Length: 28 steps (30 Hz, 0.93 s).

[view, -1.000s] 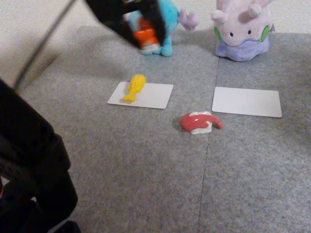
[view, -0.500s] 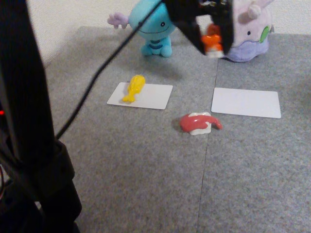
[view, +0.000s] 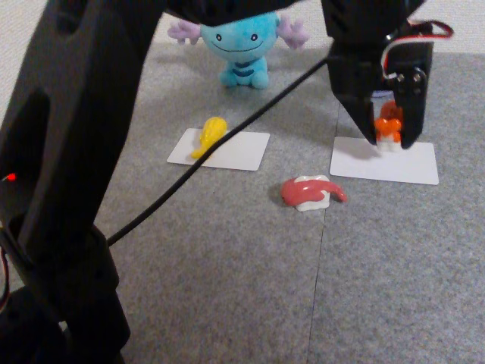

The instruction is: Wooper wants to eat egg sudhi, and Goomy wants to eat shrimp sushi

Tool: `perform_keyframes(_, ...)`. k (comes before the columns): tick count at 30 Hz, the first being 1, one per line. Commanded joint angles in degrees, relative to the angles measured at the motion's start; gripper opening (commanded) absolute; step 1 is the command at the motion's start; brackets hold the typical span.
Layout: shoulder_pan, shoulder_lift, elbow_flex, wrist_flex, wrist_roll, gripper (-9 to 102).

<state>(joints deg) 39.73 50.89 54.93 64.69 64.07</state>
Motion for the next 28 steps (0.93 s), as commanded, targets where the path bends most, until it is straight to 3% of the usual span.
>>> perform_keyframes(1, 0.26, 0.44, -5.19, -4.31, 0.0, 4)
perform_keyframes(7, -0.44, -0.44, -5.19, -5.27, 0.0, 5)
perform_keyframes(13, -0.44, -0.97, -5.19, -4.57, 0.0, 13)
perform_keyframes(28, -1.58, 0.53, -5.27, -4.39, 1.05, 15)
